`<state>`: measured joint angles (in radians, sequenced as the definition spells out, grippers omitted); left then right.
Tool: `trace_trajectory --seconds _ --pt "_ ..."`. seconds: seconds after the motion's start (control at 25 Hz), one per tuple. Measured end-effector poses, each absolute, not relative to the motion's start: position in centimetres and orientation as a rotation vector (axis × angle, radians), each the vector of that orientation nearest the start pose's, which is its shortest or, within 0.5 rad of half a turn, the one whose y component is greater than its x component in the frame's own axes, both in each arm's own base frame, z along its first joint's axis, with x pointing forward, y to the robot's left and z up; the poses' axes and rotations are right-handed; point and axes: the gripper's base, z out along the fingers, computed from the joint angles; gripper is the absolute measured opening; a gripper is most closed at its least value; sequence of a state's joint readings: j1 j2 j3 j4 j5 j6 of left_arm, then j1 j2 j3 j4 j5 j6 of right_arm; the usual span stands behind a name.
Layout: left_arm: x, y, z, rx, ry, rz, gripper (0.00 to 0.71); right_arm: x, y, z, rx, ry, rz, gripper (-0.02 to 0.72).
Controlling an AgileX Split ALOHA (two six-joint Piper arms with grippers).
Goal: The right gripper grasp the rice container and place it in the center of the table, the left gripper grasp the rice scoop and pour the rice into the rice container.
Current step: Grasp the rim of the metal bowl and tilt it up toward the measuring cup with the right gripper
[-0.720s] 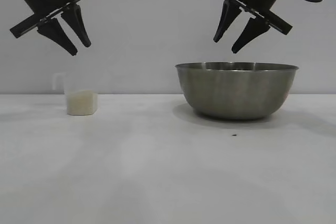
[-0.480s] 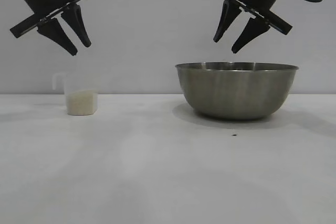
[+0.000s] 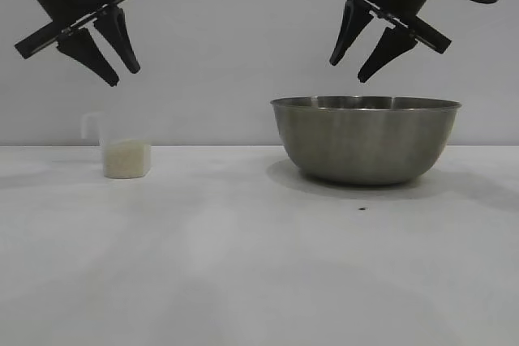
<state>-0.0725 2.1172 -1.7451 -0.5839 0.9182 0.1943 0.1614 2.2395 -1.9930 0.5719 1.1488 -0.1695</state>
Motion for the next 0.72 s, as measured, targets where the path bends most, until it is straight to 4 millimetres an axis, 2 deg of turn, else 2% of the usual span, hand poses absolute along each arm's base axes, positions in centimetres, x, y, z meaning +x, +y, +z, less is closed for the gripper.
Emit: trace_trajectory --seconds 0.16,0.32,0.48,0.72 --pt "45.6 -7.0 21.9 0.036 2.711 -0.635 0.251 46.7 11.5 22.4 -0.240 2.822 0.675 0.272" --pt "45.2 -6.7 22.1 0.085 2.739 -0.572 0.251 46.3 10.8 23.2 -0.257 2.845 0.561 0.272" --pt "44.6 -6.1 23.8 0.127 2.731 -0.464 0.251 45.9 10.0 23.8 -0.271 2.874 0.433 0.272" --pt "43.4 -4.6 26.5 0.136 2.742 -0.248 0.251 46.0 8.8 23.6 -0.243 2.908 0.235 0.272"
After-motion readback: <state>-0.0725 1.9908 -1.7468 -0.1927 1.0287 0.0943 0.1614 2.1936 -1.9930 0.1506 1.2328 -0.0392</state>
